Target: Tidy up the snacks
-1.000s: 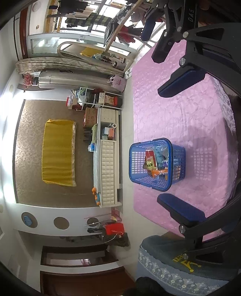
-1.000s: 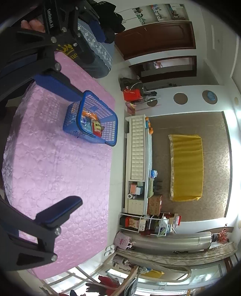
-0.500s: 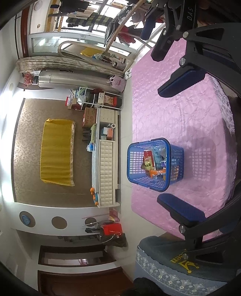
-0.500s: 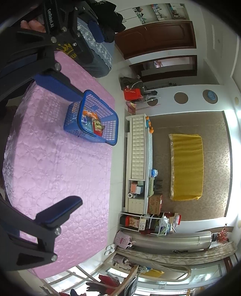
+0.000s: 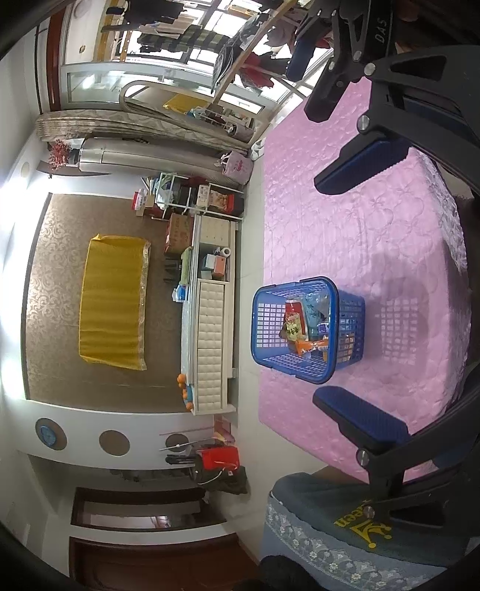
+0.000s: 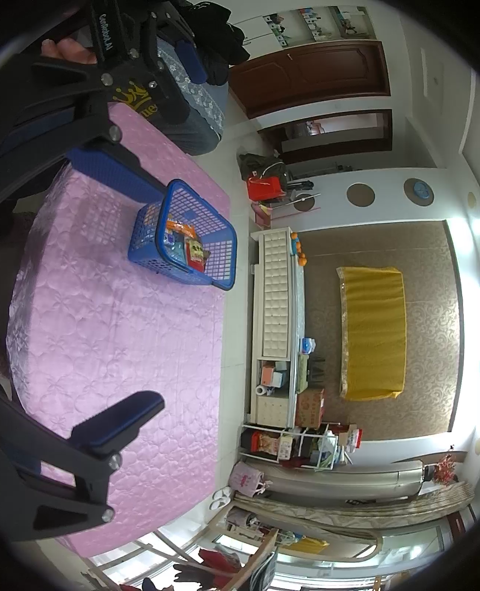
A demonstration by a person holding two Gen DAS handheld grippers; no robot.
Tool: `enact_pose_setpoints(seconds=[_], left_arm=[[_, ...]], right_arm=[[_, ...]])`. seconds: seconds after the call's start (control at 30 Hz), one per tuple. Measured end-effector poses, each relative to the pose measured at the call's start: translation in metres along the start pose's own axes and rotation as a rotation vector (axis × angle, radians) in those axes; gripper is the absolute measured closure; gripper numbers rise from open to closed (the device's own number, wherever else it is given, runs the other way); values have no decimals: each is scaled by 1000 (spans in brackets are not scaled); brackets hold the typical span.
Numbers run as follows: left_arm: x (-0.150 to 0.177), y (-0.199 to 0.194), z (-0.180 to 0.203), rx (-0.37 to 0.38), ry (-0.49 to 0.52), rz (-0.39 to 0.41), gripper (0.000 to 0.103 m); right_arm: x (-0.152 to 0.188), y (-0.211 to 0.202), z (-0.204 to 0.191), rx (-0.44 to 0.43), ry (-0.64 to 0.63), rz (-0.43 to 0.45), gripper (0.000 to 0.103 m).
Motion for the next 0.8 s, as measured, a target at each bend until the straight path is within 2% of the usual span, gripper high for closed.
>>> enact_pose_setpoints(seconds=[0.8], left_arm=[[6,-4,1,19,-6,-13,0]], right_arm=[[1,-7,-1,-5,2,-2,0]])
Point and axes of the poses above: each gripper's, at about its wrist camera, not at the fingertips, and y roughly the way its jaws point, z to its right, x to its underside, the point moved 6 cm from there along y, roughly the way its jaws point, and after that the axes turned 3 degrees about y, right-handed, at the moved point
